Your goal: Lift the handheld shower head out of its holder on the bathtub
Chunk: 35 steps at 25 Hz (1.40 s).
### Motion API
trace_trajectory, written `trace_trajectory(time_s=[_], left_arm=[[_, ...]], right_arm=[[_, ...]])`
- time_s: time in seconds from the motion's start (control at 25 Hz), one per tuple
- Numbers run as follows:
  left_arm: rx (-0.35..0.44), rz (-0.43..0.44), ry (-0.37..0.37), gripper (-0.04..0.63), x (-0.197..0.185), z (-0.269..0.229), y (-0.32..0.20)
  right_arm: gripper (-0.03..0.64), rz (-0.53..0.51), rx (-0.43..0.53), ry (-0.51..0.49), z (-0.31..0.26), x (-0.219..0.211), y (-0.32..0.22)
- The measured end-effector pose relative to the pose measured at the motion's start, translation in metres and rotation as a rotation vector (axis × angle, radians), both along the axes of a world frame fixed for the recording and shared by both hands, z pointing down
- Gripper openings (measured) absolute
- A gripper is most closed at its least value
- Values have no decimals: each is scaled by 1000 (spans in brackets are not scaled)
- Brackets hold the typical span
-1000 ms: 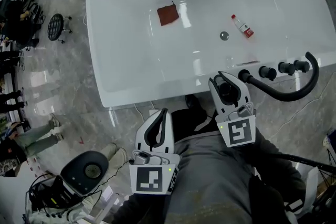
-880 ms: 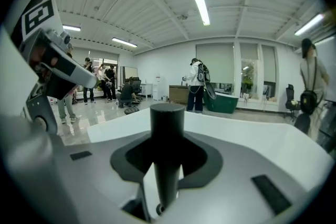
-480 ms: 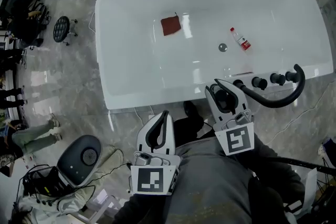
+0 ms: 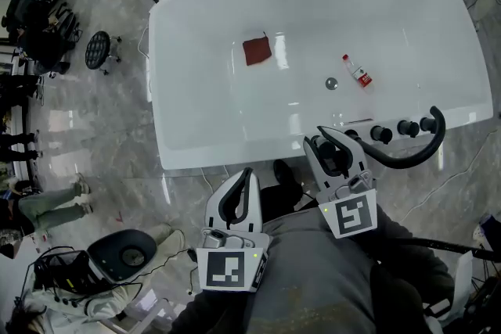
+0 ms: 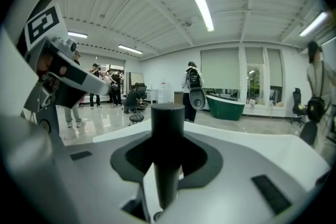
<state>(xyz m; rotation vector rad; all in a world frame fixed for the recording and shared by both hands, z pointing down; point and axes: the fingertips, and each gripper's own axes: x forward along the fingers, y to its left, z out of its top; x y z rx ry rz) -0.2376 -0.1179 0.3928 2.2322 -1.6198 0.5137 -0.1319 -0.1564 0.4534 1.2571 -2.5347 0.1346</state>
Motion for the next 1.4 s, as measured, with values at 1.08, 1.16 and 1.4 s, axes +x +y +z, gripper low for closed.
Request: trace_trajectory(time_s=[1.08, 1.16, 1.4], left_arm=[[110, -30, 28, 3, -7, -65, -1], [121, -38, 32, 3, -7, -69, -3], [161, -36, 51, 3, 14, -95, 19]], right_arm=[[114, -60, 156, -37, -113, -10, 5], [114, -66, 169, -46, -122, -11, 5], [114, -94, 204, -64, -165, 5, 28]])
